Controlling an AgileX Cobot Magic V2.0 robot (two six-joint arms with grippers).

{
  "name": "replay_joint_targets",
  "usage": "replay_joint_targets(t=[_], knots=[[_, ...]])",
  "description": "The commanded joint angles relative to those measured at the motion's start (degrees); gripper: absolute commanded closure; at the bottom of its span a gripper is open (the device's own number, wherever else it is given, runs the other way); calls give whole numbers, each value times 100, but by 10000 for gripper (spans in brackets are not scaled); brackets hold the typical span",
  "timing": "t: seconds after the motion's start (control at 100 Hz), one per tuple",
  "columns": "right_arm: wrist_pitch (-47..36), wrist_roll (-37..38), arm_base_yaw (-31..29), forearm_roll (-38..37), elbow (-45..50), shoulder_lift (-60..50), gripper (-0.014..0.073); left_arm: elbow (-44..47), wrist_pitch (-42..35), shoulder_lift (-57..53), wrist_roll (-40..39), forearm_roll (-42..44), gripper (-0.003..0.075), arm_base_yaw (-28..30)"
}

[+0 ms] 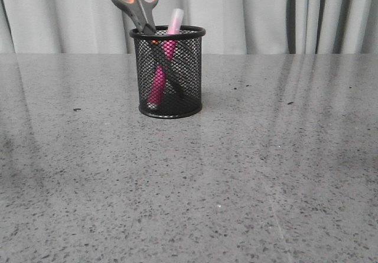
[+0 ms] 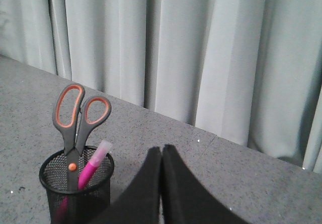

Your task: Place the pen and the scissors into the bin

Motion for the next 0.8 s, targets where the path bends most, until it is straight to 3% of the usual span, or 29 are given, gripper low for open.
replay_joint_targets(t=[0.0,0.45,0.79], knots=[[-298,-69,-45,-77,280,-647,647,290,-551,-605,-32,-208,740,10],[440,-69,-67,-77,1971,-3356,648,1874,-338,-2482,-32,-562,740,10],[428,-69,-67,-43,2451,-3639,648,2127,-413,-2550,-32,-1151,740,10]])
